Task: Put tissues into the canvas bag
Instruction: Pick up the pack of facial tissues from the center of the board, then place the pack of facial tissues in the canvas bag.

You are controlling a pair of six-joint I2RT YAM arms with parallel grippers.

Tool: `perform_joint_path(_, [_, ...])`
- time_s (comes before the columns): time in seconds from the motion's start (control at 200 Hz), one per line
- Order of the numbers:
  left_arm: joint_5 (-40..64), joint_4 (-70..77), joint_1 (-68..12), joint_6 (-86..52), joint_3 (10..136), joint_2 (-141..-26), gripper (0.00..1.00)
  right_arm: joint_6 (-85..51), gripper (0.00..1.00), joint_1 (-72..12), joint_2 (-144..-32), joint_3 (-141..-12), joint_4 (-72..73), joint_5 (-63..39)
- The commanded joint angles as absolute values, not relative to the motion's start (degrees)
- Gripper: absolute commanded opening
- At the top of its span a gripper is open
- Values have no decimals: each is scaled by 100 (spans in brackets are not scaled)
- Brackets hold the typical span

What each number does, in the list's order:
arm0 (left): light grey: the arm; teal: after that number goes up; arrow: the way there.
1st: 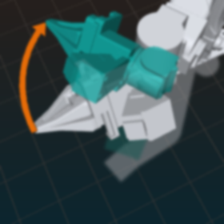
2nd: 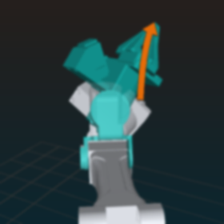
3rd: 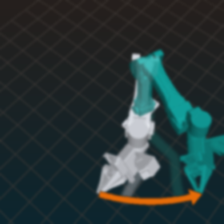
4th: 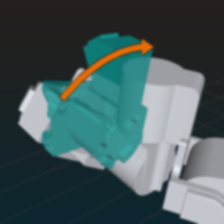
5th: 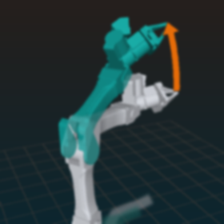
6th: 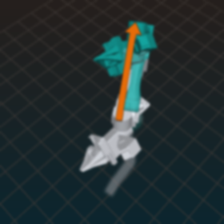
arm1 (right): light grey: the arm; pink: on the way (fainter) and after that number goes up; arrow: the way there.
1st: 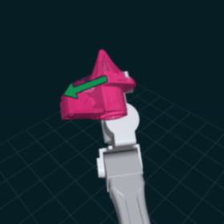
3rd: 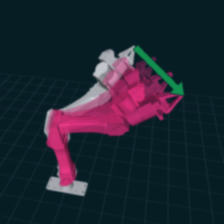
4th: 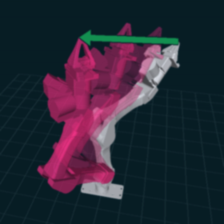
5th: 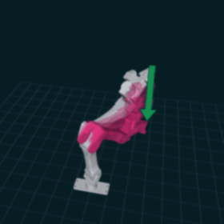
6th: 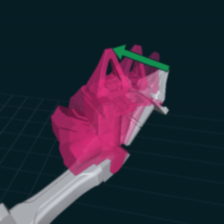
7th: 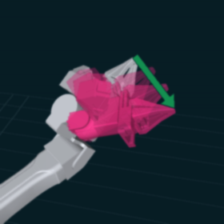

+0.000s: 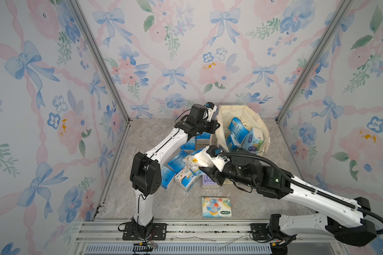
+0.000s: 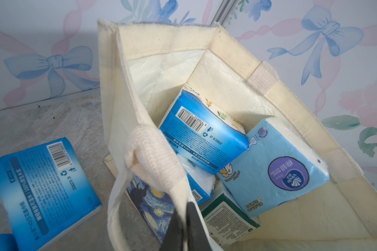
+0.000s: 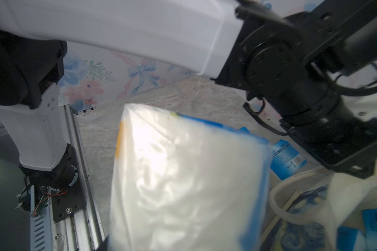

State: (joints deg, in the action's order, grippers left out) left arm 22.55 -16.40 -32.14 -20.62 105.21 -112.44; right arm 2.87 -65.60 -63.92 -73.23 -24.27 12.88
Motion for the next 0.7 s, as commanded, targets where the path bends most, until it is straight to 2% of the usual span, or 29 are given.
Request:
perform_joint_path(0.0, [2206, -1624, -3133, -1986, 10492, -11180, 9, 740, 54, -6429, -5870, -7264, -2313, 2324])
perform_joint_path(0.13, [2195, -1670, -3133, -1986, 10533, -11193, 9, 853, 54, -5932, -5451, -7238, -1992, 2606])
perform_joint_path(0.27, [2184, -1704, -3136, -1978, 10547, -11198, 9, 579, 53, -4769, -5574, -7402, -2096, 2329])
perform_joint_path(0.5, [2188, -1738, -3137, -1960, 10589, -11214, 9, -225, 50, -2821, -6538, -7839, -2194, 713])
perform_joint_path(0.585, [2188, -1764, -3130, -1945, 10617, -11232, 9, -554, 49, -2403, -7022, -8061, -2195, 45])
perform_joint_path(0.695, [2202, -1775, -3134, -1935, 10634, -11254, 9, -787, 47, -2174, -7593, -8257, -2109, -344])
